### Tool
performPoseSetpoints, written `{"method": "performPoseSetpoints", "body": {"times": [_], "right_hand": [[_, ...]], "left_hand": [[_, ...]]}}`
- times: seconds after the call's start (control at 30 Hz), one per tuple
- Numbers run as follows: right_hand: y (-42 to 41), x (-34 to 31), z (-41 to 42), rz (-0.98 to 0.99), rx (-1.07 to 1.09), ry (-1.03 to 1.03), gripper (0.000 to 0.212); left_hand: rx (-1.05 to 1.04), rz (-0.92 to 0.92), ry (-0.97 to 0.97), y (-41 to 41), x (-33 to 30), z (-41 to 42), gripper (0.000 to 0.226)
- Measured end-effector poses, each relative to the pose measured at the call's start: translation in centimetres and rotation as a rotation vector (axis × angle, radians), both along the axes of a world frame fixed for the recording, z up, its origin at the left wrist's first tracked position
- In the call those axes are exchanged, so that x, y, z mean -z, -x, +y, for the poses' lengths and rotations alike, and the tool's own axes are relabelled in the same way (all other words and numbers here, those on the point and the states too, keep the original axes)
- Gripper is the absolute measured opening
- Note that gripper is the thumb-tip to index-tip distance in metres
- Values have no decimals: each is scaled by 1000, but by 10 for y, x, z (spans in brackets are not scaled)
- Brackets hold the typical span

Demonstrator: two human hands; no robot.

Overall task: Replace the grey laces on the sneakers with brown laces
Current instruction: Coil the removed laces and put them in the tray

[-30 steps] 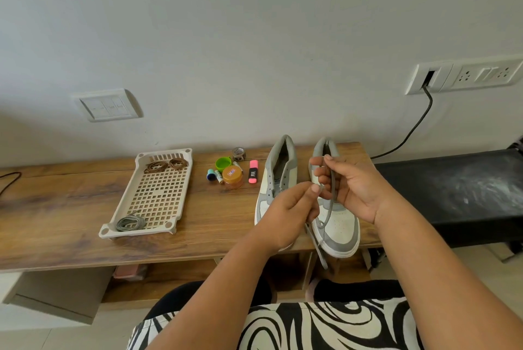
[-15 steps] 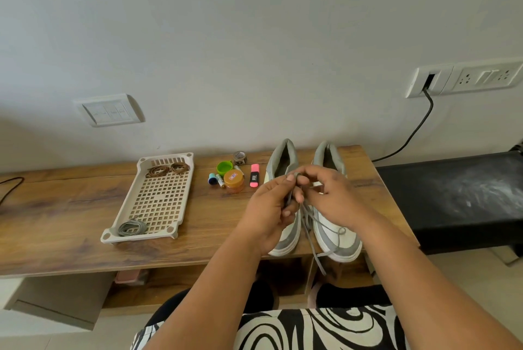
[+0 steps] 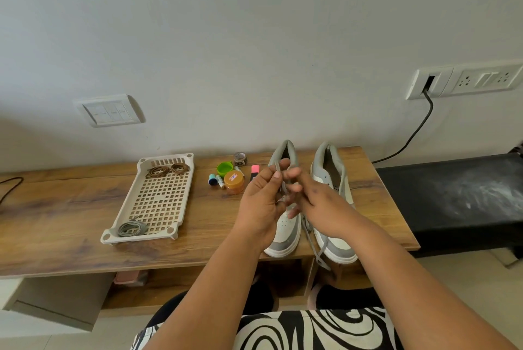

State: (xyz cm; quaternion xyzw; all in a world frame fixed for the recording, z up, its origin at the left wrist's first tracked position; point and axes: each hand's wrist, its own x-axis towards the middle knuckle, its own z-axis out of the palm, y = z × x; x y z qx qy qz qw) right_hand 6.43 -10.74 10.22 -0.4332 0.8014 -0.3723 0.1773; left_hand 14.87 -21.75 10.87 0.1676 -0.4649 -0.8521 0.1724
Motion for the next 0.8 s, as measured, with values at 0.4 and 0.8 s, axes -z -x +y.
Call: {"method": "performPoseSetpoints", "body": {"times": [0.4, 0.8], "right_hand": [[-1, -6, -1, -368, 26, 101, 23], [17, -20, 11, -1019, 293, 486, 31]], "left_hand": [[-142, -17, 780, 2, 19, -3, 46], [113, -144, 1412, 3, 28, -6, 49]]}}
